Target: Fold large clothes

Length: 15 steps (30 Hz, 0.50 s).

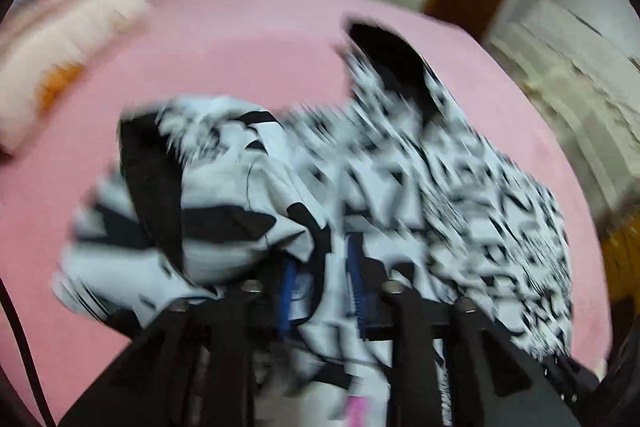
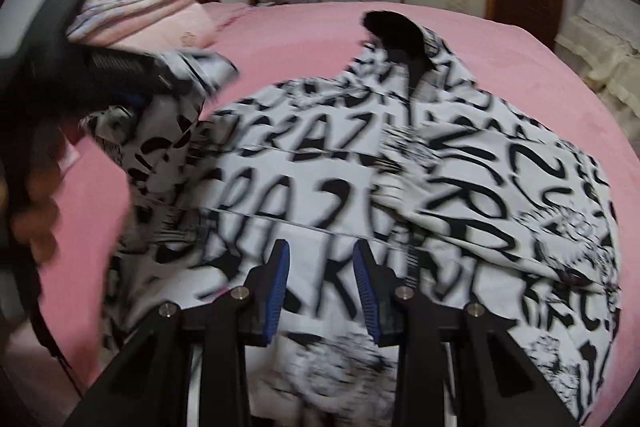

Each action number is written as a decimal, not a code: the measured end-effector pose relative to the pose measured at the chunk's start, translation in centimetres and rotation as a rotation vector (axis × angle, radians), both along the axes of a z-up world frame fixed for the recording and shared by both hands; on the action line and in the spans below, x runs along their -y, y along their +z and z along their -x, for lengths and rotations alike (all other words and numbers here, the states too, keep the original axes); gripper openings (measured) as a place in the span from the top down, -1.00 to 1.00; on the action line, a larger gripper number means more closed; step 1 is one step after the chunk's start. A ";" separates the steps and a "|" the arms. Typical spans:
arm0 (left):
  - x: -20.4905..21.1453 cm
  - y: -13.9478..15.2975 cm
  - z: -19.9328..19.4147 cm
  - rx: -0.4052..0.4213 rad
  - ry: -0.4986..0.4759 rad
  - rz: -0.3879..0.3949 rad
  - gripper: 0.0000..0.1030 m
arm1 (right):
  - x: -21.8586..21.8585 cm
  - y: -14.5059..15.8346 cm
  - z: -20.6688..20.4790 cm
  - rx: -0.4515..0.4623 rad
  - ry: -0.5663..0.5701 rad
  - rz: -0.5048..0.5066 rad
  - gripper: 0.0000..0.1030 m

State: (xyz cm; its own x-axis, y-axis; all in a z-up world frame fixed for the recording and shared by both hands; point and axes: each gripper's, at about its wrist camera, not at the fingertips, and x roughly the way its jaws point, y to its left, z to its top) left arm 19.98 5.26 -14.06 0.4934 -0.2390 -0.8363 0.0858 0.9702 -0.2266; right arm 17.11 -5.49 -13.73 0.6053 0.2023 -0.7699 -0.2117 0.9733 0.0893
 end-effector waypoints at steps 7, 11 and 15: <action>3.4 -5.0 2.4 -0.088 -0.096 0.030 0.22 | 3.8 -2.1 -0.4 -0.059 -0.045 -0.062 0.36; 2.3 -2.1 4.2 0.001 -0.082 0.065 -0.16 | 4.5 -2.4 -1.0 -0.081 -0.058 -0.141 0.36; -0.4 1.0 6.6 0.104 -0.014 0.060 -0.18 | 4.4 -2.2 -1.8 -0.083 -0.052 -0.185 0.36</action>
